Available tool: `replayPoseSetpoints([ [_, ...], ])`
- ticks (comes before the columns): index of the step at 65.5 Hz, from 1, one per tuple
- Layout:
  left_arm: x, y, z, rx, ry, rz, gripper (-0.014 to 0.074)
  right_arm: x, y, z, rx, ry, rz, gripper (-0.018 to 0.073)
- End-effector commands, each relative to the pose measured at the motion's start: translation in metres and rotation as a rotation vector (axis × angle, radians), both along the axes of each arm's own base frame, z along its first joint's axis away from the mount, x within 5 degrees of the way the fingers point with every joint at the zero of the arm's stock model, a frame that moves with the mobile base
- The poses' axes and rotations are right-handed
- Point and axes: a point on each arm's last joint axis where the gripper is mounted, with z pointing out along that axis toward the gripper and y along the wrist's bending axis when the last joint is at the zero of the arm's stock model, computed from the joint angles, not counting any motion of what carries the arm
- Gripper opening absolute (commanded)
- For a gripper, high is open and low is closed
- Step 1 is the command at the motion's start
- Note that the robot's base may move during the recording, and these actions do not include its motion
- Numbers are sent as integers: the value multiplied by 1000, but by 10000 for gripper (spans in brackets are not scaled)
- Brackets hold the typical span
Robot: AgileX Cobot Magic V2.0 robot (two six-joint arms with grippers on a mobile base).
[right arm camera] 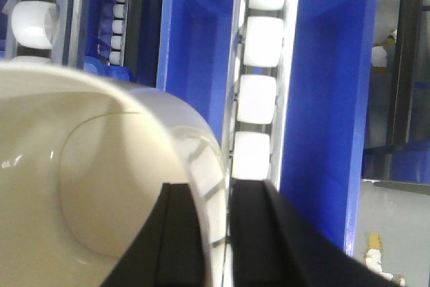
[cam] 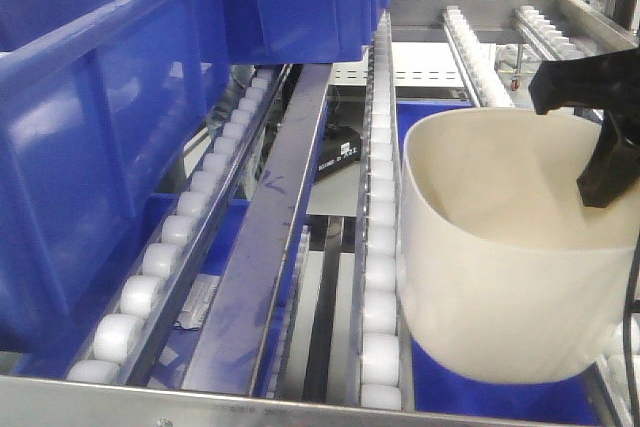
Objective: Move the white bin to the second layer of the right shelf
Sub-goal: 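Lower the held white bin onto the roller track with the right gripper, then open the right gripper and withdraw it from the bin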
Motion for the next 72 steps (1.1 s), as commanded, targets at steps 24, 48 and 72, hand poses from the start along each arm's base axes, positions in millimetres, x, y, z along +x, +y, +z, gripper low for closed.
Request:
replayPoseSetpoints([
  [24,0,0,-4,-7,-65,-2,85,-25,-11,62,91,-261,45,393],
  [48,0,0,-4,-7,-65,-2,85,-69,-51,43,-85,-400,243,153],
  [72,0,0,-4,-7,-65,-2,85,-123,-86,34,-67,-766,-36,49],
])
